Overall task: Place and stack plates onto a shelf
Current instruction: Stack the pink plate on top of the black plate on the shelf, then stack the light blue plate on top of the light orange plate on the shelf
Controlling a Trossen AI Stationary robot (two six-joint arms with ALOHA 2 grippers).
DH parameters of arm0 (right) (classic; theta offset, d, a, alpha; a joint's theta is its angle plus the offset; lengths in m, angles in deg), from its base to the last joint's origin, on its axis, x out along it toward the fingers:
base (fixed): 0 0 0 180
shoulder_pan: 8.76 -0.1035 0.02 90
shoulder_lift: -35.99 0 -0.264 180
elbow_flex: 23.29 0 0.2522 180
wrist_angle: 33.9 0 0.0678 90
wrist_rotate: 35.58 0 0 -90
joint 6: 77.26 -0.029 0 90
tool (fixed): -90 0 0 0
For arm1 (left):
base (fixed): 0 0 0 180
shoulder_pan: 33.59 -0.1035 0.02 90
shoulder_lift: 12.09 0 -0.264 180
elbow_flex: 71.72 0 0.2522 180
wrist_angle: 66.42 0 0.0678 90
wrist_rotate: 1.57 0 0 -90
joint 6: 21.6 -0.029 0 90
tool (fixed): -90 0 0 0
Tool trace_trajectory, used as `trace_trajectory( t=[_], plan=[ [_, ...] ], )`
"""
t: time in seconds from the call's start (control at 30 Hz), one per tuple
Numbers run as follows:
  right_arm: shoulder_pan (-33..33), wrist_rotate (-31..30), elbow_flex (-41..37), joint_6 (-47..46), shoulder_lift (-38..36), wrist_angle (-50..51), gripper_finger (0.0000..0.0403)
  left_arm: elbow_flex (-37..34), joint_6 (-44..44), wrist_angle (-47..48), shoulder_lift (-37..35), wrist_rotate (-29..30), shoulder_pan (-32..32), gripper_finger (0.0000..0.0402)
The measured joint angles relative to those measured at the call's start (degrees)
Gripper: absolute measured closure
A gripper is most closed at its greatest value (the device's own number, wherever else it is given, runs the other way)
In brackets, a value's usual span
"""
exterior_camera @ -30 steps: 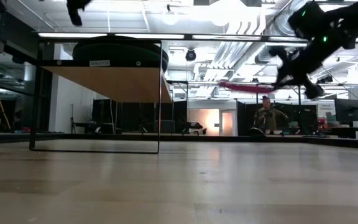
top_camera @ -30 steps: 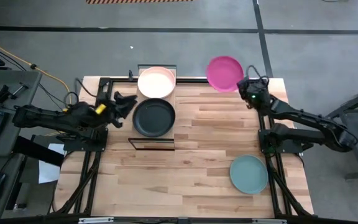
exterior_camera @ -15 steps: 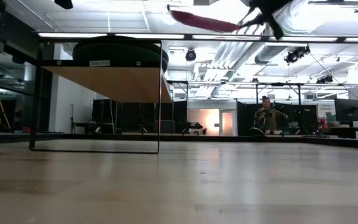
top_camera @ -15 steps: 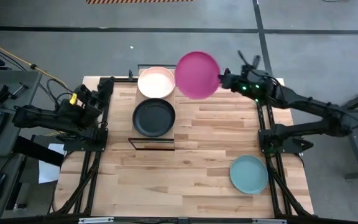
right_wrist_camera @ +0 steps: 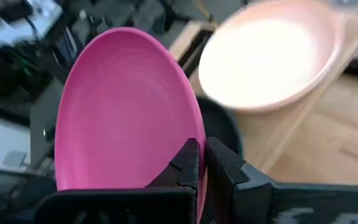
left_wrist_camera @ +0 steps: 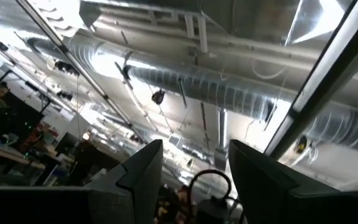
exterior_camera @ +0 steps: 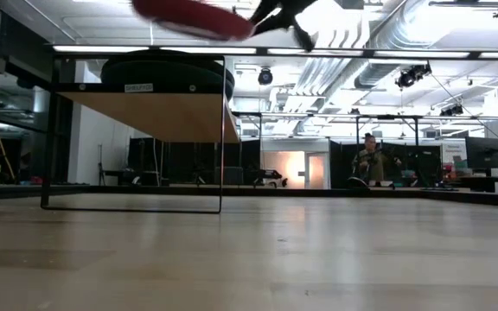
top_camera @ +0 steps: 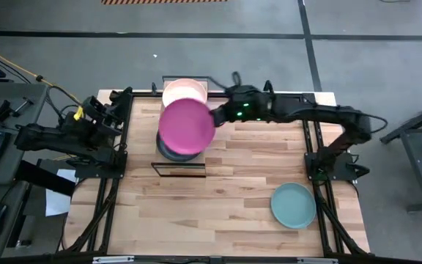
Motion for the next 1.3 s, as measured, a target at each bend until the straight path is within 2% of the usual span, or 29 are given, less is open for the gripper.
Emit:
trace_trajectory(
  t=[0.13, 0.3, 0.87, 1.0, 1.3],
  plan=[
    [-0.16, 3.43, 2.56, -0.98, 5.91, 0.08, 0.0403, 0.08, 1.67, 2.5, 0.04, -0.11, 0.0, 0.0227],
    [-0.14, 6.21, 3.39, -4.44, 9.86, 0.03, 0.0403, 0.06, 3.54, 3.66, 0.04, -0.1, 0.0, 0.0227],
    [-0.06, 6.93, 3.46, -5.42, 10.37, 2.51, 0.0397, 0.07, 3.91, 4.12, 0.04, -0.1, -0.01, 0.0227],
    [0.12, 6.61, 3.46, -4.92, 10.37, 2.1, 0.0361, 0.08, 3.95, 4.1, 0.04, -0.1, 0.0, 0.0227],
    [1.15, 7.57, 3.46, -0.36, 8.67, 0.09, 0.023, 0.06, 3.97, 4.1, 0.04, -0.1, 0.0, 0.0227]
  ],
)
